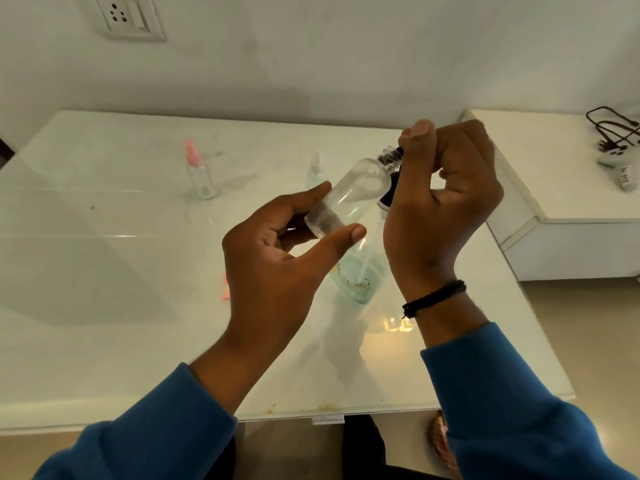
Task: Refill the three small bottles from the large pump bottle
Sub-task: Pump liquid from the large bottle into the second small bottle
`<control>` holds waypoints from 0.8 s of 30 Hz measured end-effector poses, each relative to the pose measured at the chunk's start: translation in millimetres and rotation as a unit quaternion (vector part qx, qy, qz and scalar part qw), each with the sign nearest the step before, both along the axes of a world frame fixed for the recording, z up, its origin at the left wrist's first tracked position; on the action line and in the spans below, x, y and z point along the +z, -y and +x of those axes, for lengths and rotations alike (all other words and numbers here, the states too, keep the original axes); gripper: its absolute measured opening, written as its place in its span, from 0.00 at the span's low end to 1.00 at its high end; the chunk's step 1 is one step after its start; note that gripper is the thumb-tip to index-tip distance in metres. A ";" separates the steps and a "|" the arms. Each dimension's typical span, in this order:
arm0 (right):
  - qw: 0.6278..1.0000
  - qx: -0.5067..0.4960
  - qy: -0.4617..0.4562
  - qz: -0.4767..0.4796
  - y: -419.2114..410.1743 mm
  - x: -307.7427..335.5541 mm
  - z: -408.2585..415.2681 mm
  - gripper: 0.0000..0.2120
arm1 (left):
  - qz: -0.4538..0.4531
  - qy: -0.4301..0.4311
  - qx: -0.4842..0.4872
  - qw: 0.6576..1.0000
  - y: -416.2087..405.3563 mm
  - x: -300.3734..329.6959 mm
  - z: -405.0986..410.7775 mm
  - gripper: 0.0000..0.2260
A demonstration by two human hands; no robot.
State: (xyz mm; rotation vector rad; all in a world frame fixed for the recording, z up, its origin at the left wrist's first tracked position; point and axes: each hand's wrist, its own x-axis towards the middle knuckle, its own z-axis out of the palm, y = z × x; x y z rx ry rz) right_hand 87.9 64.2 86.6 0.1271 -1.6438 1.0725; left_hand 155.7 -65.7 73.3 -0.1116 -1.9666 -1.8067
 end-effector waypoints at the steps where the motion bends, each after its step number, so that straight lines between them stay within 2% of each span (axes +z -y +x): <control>1: 1.000 -0.001 -0.001 0.000 0.3 0.8 -0.6 0.17 | -0.002 0.000 0.001 1.000 0.3 0.4 -0.4 0.20; 24: 1.000 0.005 -0.004 0.007 2.1 -4.7 2.5 0.15 | -0.006 -0.006 0.003 1.000 0.3 0.7 -1.0 0.21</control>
